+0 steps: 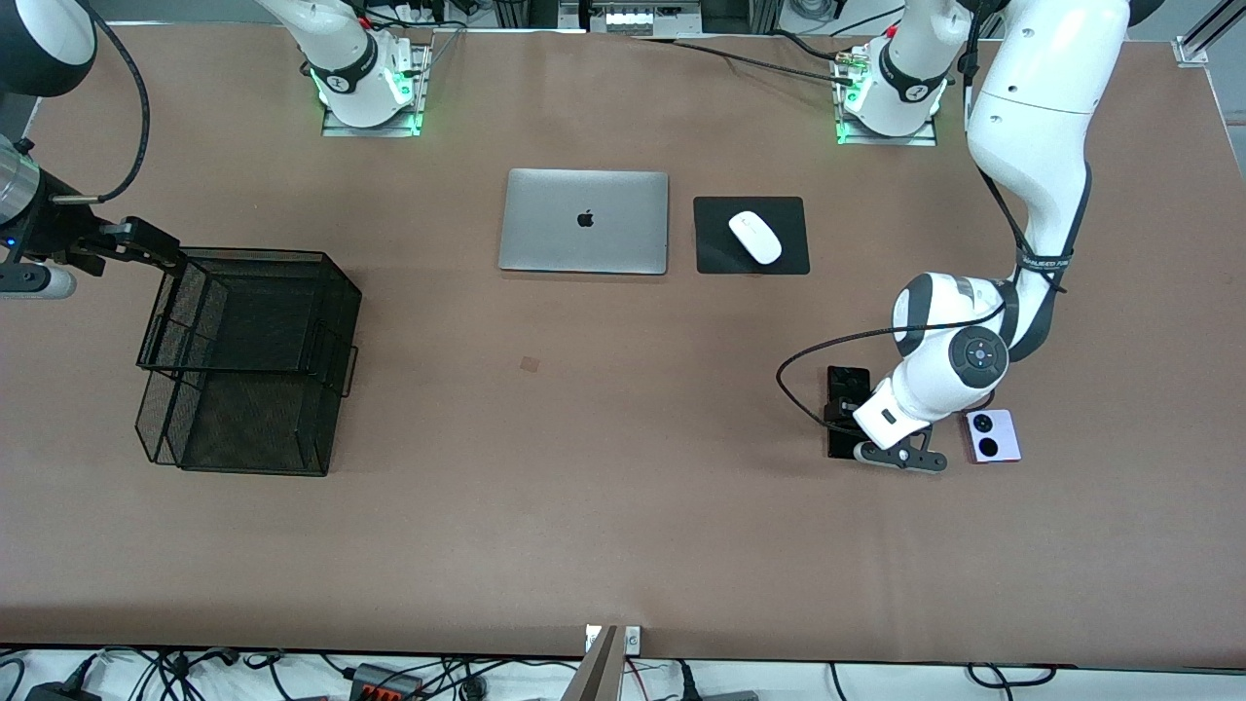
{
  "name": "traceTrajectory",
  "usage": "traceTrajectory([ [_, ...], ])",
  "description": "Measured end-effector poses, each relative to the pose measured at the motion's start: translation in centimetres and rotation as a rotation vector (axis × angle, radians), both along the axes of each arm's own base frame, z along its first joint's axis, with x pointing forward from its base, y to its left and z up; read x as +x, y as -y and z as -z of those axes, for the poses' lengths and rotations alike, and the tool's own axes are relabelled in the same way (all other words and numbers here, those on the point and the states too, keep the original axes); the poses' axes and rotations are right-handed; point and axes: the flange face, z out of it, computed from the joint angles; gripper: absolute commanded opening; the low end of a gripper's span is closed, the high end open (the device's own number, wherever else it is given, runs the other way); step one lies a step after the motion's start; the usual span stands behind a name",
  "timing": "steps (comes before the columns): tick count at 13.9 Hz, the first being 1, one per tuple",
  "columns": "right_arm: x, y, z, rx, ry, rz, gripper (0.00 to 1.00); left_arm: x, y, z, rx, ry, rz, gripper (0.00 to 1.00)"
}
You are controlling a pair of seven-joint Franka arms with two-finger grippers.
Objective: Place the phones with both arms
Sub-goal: 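Lower the left gripper, grasp the tall black phone and lift it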
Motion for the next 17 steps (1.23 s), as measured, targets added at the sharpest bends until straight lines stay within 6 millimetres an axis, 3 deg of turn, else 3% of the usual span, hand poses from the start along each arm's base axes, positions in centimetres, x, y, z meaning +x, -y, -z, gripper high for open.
traceTrajectory([
  [6, 0.1, 0.0, 0.4, 0.000, 0.004, 0.000, 1.00, -0.3, 0.9, 0.8, -0.001, -0.007, 0.014, 1.00],
  [9, 0.1, 0.0, 0.4, 0.000, 0.005, 0.000, 1.00, -0.6, 1.4, 1.4, 0.000, -0.015, 0.022, 0.92],
  [12, 0.1, 0.0, 0.5, 0.000, 0.004, 0.001, 1.00, -0.6, 1.6, 1.5, 0.000, -0.014, 0.025, 0.71],
  [17, 0.1, 0.1, 0.6, 0.000, 0.004, 0.000, 1.00, -0.5, 1.6, 1.3, -0.001, -0.010, 0.024, 0.57],
])
